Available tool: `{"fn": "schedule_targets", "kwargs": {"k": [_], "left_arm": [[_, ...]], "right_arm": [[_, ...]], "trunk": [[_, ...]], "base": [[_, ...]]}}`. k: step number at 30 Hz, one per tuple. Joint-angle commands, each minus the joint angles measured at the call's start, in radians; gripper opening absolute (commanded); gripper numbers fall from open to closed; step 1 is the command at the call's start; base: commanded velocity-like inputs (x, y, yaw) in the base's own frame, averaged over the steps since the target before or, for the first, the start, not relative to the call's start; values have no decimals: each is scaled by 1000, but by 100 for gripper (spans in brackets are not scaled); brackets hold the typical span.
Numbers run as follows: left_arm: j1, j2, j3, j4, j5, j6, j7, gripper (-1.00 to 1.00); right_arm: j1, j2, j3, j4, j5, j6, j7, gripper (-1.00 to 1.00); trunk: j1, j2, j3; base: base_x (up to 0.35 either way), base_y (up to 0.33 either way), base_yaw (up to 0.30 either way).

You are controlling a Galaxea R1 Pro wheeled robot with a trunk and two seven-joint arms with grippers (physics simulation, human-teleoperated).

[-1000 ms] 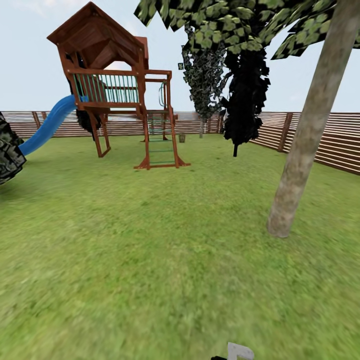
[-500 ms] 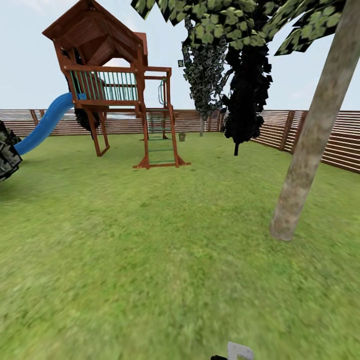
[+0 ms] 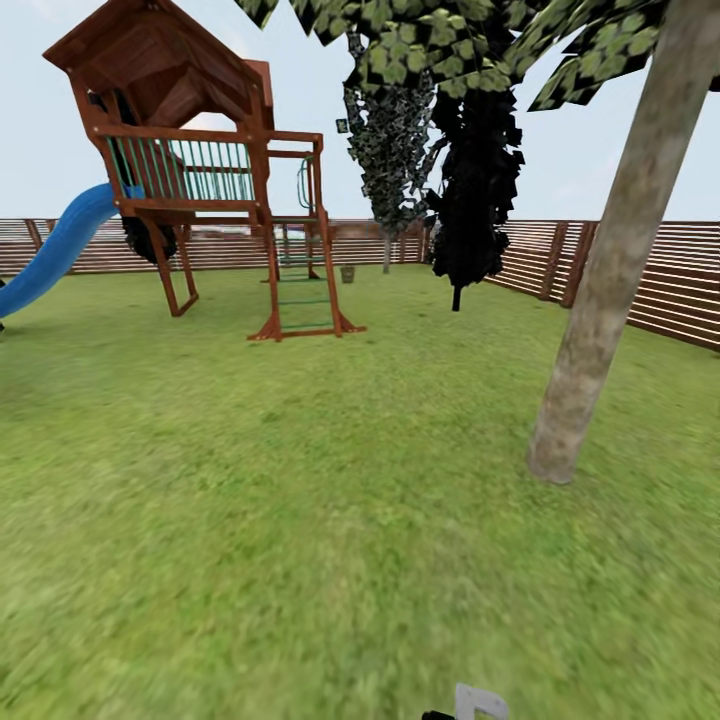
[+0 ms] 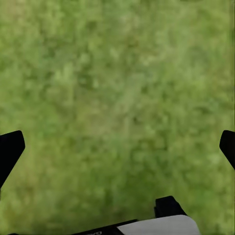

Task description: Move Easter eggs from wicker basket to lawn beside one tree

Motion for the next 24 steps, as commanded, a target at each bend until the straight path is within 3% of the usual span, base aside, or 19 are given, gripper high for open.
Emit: {"fn": "schedule_targets", "kwargs": {"k": [1,24], "left_arm": [[-1,0,-2,1,-1,-3,3,100],[-1,1,-2,1,-2,-4,3,100]], "right_arm": [[0,0,-1,-2,-5,5,-3,100],[0,0,0,-2,-4,5,-3,100]], "trunk": [[0,-1,-1],[0,-1,-1]], "base": [[217,0,-21],[207,0,-2]]}}
